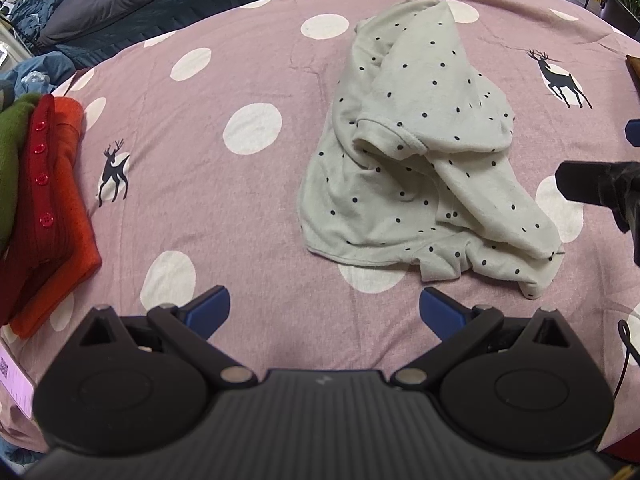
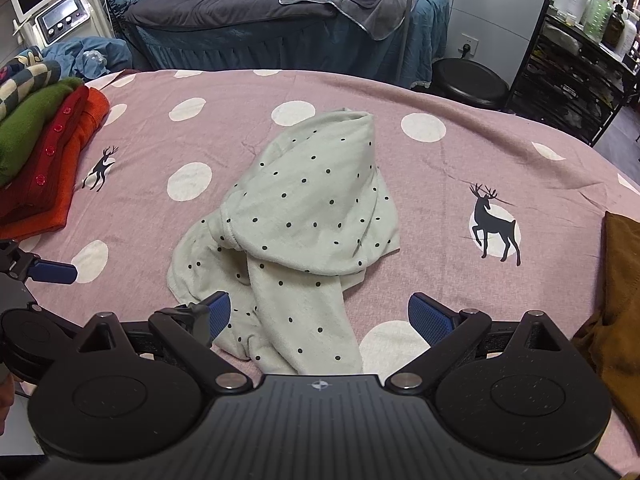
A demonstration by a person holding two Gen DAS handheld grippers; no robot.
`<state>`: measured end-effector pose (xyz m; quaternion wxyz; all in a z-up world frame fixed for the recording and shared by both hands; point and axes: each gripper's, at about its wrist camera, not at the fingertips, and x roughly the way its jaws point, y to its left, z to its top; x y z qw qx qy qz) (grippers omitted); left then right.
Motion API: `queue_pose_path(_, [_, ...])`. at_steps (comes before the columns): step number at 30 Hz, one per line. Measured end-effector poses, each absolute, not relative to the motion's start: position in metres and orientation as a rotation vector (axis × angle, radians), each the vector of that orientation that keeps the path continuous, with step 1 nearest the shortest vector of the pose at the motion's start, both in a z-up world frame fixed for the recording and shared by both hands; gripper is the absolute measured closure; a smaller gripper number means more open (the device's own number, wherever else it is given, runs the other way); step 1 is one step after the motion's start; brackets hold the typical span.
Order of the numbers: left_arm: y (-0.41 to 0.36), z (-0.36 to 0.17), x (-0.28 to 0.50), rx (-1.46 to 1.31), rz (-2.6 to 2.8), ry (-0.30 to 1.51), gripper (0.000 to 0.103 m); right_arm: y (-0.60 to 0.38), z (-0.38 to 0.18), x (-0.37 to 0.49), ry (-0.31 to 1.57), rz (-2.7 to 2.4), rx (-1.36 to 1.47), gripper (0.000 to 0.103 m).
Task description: Fold small clothes
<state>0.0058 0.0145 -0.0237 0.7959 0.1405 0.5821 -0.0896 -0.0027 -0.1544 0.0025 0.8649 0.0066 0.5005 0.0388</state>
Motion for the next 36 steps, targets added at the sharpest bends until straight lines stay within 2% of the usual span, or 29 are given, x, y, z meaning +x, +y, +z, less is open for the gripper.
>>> queue_pose_path(13, [0.022, -0.037, 0.009, 0.274, -0.168, 1.267, 0.0, -0.152, -0.002, 0.004, 0.995, 0.174, -0.04, 0.0])
queue_pose_path(27, [0.031, -0.062, 0.013, 0.307, -0.131, 1.263, 0.001, -0.122, -0.034, 0.039, 0.972, 0.359, -0.173, 0.0])
queue_pose_path(35, [0.064, -0.081, 0.009, 0.22, -0.102, 1.272, 0.012, -0.091, -0.069, 0.051, 0.926, 0.443, -0.422, 0.0])
queue_pose_path(36, [0.065, -0.082, 0.009, 0.213, -0.108, 1.271, 0.012, -0.09, -0.073, 0.054, 0.922, 0.426, -0.446, 0.005])
